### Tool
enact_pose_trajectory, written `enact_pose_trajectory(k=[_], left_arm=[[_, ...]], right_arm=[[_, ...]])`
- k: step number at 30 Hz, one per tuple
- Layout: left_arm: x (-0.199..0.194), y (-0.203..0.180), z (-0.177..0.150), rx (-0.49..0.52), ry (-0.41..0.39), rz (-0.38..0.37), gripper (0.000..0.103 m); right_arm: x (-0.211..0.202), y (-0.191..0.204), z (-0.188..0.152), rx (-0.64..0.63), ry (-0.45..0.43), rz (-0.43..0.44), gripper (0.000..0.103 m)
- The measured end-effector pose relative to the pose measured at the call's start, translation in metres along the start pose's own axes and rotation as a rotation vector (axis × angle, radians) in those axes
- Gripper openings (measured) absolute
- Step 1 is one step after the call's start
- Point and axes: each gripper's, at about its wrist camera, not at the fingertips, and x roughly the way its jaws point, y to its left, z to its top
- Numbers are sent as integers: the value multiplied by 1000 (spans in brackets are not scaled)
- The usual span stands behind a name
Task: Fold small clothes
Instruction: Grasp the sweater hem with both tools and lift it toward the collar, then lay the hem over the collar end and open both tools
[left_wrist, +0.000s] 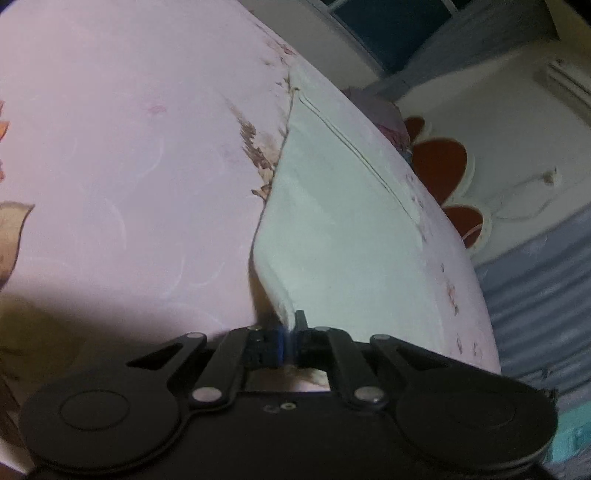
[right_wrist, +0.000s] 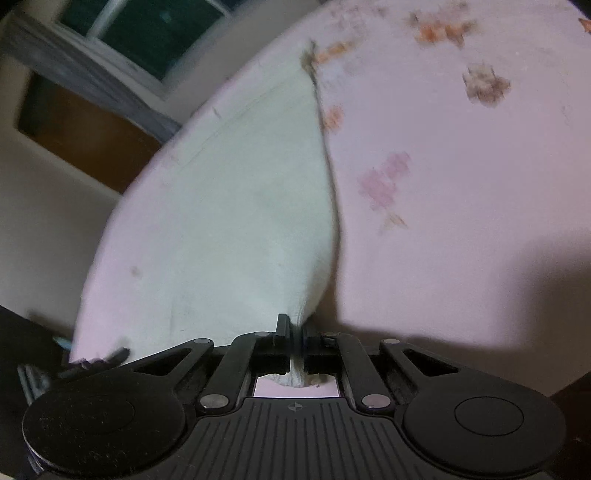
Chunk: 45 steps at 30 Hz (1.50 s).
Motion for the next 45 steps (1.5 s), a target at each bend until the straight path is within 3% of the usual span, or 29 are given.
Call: enact_pose_trajectory(k=[4,9,13,19,27,34,40,42,43,44,45], left_arm=[[-17,-12,10,-24,-103,-86,4],[-20,-36,53,-20,-189,-144,4],[-8,-65,97,13,-253,-167,4],[23,-98,167,136,-320,-143,4],[112,-93,246,150,-232,-110,4],[188,-70,289,123,-142,-51,4],[220,-61,303,110,-108,-51,5],[227,-61,308,120,-113,-39,17],[227,-60,310,121,-126,-45,34],[227,-59,312,119,-145,-56,56],[225,-57,315,114,-167,-58,67]], right_arm=[[-19,19,16,-26,-93,67,5],[-25,52,61,-97,-167,86,5],[-23,76,102,-134,-241,98,5],[2,106,186,-152,-317,63,5],[98,91,295,-58,-273,-1,5],[166,41,337,56,-198,-28,5],[208,20,357,101,-142,-47,5],[212,18,362,101,-148,-30,5],[214,18,364,96,-159,-30,6],[214,18,368,89,-172,-33,24],[212,18,370,86,-199,-34,56]])
